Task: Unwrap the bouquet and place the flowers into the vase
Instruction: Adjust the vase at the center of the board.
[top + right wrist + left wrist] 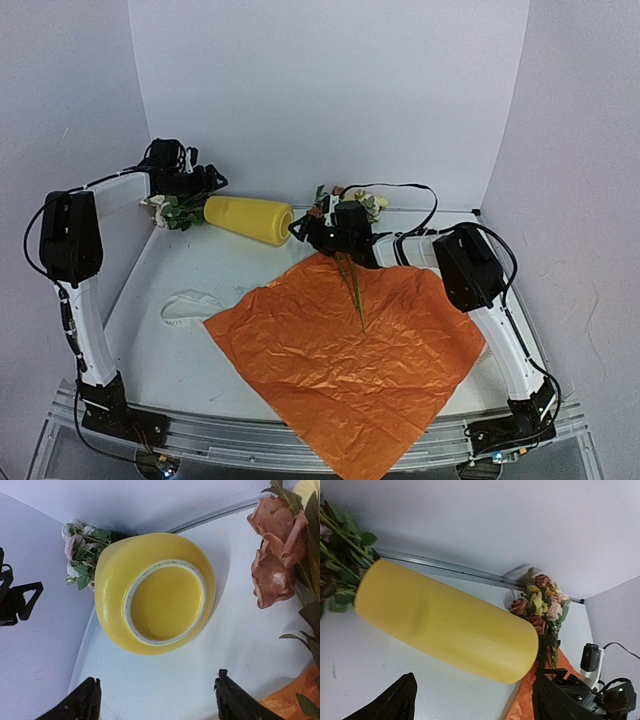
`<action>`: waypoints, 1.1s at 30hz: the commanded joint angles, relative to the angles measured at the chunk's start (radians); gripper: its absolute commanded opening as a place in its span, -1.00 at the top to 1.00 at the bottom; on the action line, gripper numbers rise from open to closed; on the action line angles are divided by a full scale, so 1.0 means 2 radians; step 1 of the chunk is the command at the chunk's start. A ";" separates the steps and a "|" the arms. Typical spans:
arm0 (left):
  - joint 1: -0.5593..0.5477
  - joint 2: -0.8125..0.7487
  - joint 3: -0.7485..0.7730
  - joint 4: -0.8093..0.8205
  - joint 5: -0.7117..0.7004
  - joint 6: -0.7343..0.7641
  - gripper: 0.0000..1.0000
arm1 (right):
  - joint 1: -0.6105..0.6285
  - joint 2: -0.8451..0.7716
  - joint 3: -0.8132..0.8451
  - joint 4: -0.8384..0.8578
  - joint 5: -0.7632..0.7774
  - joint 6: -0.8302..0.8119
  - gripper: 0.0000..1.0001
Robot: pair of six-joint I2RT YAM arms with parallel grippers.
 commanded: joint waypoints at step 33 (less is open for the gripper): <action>0.069 0.277 0.262 0.043 0.091 0.080 -0.69 | 0.014 0.179 0.293 0.041 0.114 0.028 -0.97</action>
